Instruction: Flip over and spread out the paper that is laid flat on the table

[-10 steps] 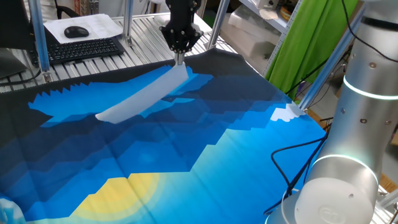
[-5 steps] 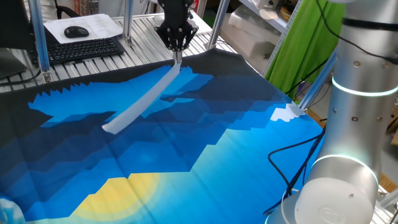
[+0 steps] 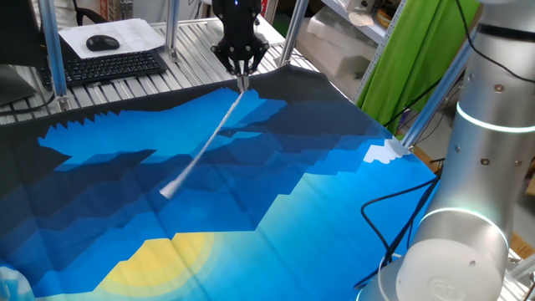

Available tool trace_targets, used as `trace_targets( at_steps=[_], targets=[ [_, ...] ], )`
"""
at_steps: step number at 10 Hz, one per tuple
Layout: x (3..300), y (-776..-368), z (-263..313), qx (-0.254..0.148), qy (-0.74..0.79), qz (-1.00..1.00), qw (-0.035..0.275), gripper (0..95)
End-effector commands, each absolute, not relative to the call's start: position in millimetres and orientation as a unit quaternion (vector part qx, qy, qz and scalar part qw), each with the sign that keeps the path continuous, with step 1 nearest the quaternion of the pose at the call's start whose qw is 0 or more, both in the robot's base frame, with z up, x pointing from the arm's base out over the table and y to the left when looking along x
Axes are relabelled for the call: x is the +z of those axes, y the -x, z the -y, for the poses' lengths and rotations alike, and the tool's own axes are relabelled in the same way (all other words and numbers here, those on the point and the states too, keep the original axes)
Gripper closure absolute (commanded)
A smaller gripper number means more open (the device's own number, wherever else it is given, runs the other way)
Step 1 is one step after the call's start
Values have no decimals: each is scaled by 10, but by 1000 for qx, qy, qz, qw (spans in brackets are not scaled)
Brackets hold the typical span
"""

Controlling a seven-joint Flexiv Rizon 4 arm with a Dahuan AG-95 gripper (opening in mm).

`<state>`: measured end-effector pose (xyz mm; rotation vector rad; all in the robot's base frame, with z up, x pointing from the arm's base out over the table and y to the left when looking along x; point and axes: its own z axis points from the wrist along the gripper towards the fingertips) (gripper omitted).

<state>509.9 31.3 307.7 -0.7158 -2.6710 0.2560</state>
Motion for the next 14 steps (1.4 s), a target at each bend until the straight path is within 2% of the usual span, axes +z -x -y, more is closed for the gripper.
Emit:
trace_targets(
  at_steps=[1,4,9,12,14],
  targets=[
    [3085,-5039,-13,92,198,961,172,950],
    [3088,-5012,162,92,189,963,167,950],
    [3126,-4964,384,119,167,966,156,950],
    [3165,-5018,589,106,164,968,159,950],
    [3110,-5017,518,108,173,966,161,950]
  ],
)
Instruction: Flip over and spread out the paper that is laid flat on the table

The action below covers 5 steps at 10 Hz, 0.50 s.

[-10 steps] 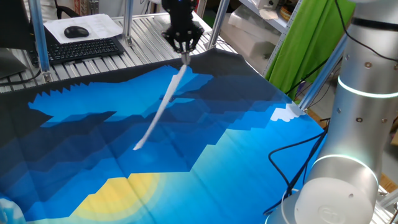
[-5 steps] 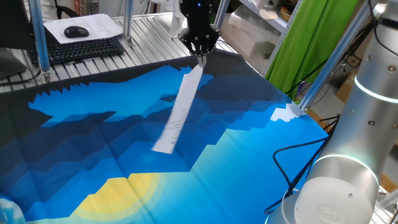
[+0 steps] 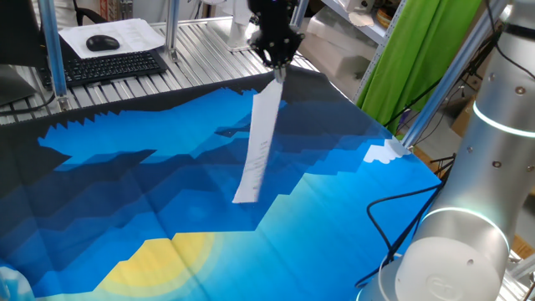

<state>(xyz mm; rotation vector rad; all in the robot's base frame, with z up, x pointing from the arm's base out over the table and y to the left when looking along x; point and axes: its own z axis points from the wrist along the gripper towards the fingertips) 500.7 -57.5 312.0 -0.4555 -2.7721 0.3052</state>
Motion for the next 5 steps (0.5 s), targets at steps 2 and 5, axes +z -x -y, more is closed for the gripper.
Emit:
trace_targets(
  at_steps=[2,5],
  targets=[
    [3008,-4921,375,106,187,964,158,950],
    [2781,-4871,65,89,233,956,151,950]
  ],
)
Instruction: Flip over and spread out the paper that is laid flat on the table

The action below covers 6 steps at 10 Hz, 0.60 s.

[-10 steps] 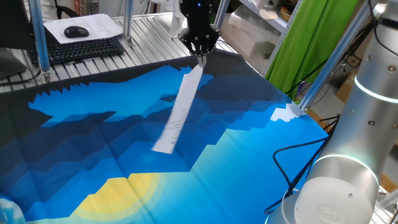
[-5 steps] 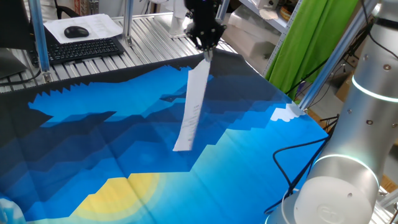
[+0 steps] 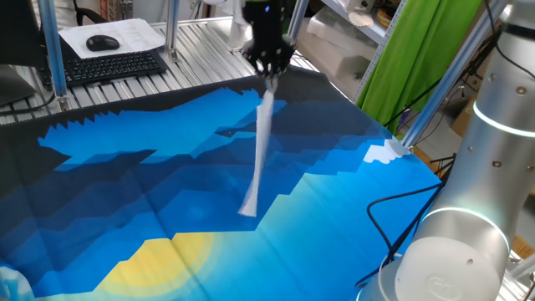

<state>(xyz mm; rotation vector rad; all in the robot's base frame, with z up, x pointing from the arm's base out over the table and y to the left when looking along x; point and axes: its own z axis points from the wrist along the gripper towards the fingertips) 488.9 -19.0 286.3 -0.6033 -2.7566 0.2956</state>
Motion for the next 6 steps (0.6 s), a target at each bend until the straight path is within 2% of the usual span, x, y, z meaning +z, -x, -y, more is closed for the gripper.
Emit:
trace_targets(
  at_steps=[1,6],
  targets=[
    [2735,-4923,-43,74,254,952,151,950],
    [2676,-4977,-291,65,276,948,143,950]
  ],
)
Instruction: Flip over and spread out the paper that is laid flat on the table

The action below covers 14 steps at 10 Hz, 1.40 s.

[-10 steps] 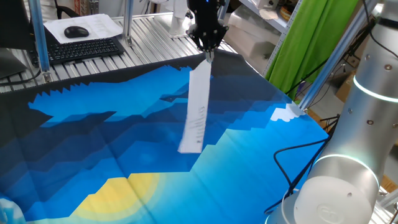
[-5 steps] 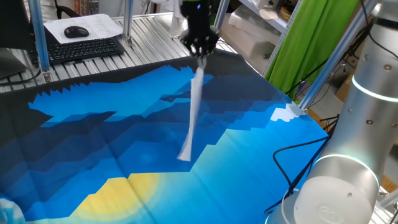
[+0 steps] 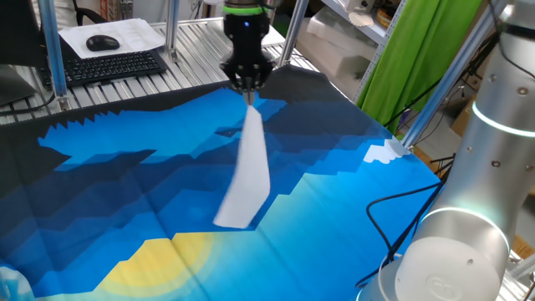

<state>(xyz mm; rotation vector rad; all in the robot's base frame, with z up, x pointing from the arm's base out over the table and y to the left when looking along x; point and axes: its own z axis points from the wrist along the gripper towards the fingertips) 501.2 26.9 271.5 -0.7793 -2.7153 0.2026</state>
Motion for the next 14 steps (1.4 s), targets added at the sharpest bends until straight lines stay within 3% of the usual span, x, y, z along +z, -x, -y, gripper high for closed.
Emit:
trace_targets(
  at_steps=[1,8,14],
  targets=[
    [2657,-4993,-324,61,283,947,137,950],
    [2534,-5070,-724,54,321,938,121,950],
    [2235,-5234,-1113,-1,358,927,111,950]
  ],
)
